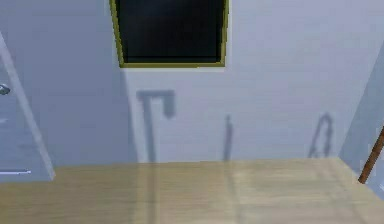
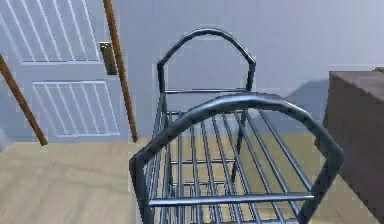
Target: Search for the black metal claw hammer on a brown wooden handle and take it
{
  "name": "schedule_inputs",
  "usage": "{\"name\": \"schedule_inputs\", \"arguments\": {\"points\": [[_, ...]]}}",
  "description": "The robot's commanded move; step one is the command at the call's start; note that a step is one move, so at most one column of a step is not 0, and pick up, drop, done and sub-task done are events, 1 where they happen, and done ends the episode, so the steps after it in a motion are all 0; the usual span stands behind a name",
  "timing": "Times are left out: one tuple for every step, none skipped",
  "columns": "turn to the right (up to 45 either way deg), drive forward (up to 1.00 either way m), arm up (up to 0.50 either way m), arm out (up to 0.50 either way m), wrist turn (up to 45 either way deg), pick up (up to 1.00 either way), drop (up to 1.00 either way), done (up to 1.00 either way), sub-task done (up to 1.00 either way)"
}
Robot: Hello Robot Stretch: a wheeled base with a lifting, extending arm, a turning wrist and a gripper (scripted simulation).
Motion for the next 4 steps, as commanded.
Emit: {"name": "schedule_inputs", "arguments": {"points": [[-45.0, 0.00, 0.00, 0.00, 0.0, 0.00, 0.00, 0.00, 0.00], [-21.0, 0.00, 0.00, 0.00, 0.0, 0.00, 0.00, 0.00, 0.00], [0.0, 1.00, 0.00, 0.00, 0.0, 0.00, 0.00, 0.00, 0.00], [0.0, 1.00, 0.00, 0.00, 0.0, 0.00, 0.00, 0.00, 0.00]]}}
